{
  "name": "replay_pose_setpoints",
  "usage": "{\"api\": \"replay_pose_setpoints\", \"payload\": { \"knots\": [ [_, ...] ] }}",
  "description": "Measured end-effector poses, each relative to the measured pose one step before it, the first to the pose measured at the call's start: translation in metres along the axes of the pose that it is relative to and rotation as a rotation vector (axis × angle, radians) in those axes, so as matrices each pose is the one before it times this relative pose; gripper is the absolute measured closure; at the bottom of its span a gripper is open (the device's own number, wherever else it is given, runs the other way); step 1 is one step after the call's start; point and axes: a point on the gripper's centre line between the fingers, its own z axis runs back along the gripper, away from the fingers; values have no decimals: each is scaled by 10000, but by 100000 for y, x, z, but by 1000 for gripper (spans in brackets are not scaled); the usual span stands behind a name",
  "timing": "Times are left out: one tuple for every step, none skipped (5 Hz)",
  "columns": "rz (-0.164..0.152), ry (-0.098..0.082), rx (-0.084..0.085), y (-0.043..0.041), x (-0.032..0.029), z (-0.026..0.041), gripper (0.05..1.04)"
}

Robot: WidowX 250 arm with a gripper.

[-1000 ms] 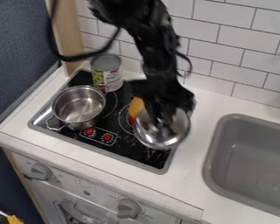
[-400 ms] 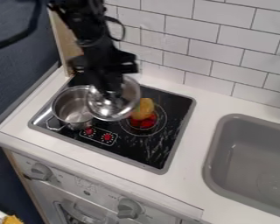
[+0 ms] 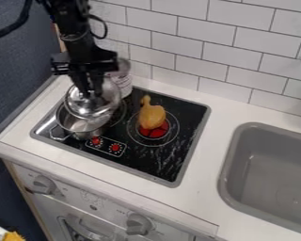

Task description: Put the pot lid from the bottom right corner of the stove on the silver pot

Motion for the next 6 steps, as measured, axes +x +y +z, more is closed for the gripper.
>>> {"api": "replay_pose_setpoints", "payload": {
  "knots": [
    [150,618,-34,1183,1272,-1918,800],
    [-69,394,-161,378,-365,-1645,800],
    [12,82,-130,-130,-119,-263,800],
    [-63,57,-54,-64,-83,-215,800],
    [31,-10,-63,65,161,-61,800],
    [-25,87,188,-124,-965,130,800]
  ]
}}
